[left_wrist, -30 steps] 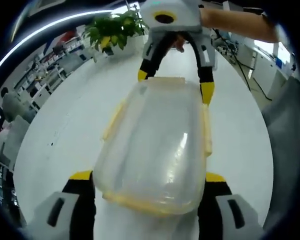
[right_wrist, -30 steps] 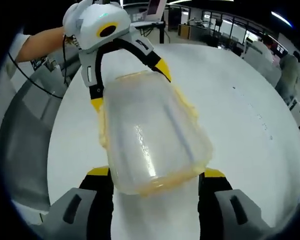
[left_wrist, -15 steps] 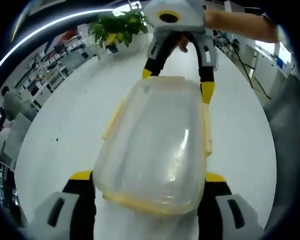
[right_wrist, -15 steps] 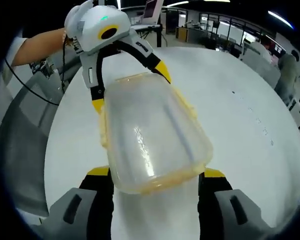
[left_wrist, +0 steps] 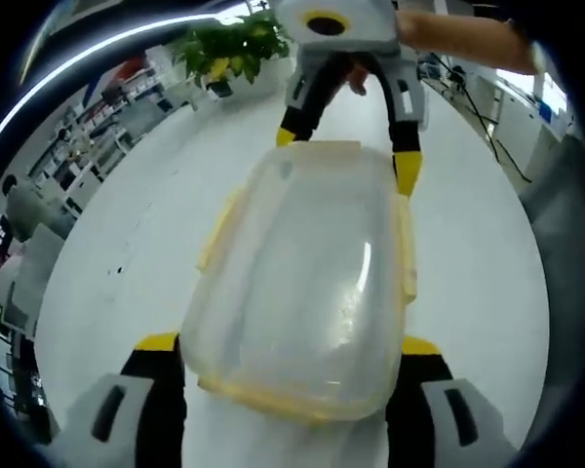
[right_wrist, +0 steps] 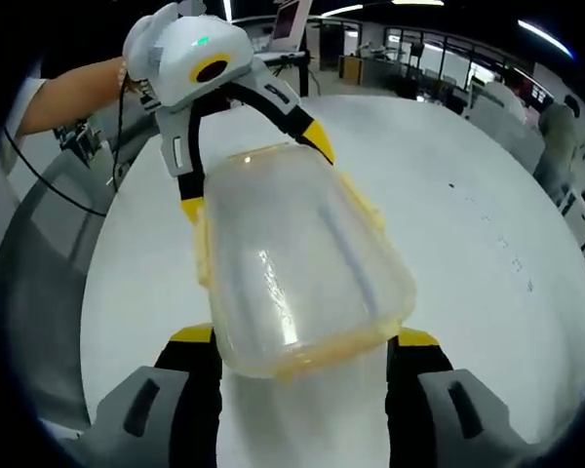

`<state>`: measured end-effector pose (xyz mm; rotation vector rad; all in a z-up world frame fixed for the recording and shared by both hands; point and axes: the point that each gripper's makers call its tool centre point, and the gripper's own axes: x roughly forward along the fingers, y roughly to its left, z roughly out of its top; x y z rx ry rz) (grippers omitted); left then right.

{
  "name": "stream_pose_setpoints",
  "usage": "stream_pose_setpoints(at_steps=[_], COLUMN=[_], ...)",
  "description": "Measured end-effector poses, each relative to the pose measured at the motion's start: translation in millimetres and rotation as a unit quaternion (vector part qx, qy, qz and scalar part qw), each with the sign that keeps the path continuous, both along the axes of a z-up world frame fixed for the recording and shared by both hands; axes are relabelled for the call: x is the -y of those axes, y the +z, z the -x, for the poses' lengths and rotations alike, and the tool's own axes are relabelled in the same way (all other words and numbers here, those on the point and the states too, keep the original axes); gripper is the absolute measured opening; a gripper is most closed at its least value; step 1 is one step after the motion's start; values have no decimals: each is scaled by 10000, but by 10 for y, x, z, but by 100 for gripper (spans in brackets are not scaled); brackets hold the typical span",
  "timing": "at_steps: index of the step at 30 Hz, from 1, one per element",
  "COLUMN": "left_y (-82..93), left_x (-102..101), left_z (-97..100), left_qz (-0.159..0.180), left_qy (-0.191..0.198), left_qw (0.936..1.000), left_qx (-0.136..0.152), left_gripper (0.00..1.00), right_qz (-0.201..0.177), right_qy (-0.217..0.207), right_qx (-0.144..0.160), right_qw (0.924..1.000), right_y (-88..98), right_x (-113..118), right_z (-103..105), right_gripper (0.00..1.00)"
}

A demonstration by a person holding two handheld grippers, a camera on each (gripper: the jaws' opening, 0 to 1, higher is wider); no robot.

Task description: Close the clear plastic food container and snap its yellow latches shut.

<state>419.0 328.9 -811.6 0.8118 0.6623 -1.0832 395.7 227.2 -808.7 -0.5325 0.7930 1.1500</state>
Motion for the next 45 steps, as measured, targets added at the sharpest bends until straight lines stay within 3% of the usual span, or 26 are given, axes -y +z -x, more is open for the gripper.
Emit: stream_pose_setpoints(at_steps=[34, 45], left_y=[20, 49], left_x=[-90, -71], left_z=[-429, -441], left_qz=[68, 136], left_qy=[-5, -29], left_qw=[10000, 9999], left_qx=[0, 22], left_gripper=[83, 84], right_qz=[-1, -60], right_qy=[43, 4], right_qx=[147, 173], right_qw=[9999, 9998], right_y=[11, 19], right_x=[-98, -105], right_z=[-429, -473], right_gripper=[66, 66])
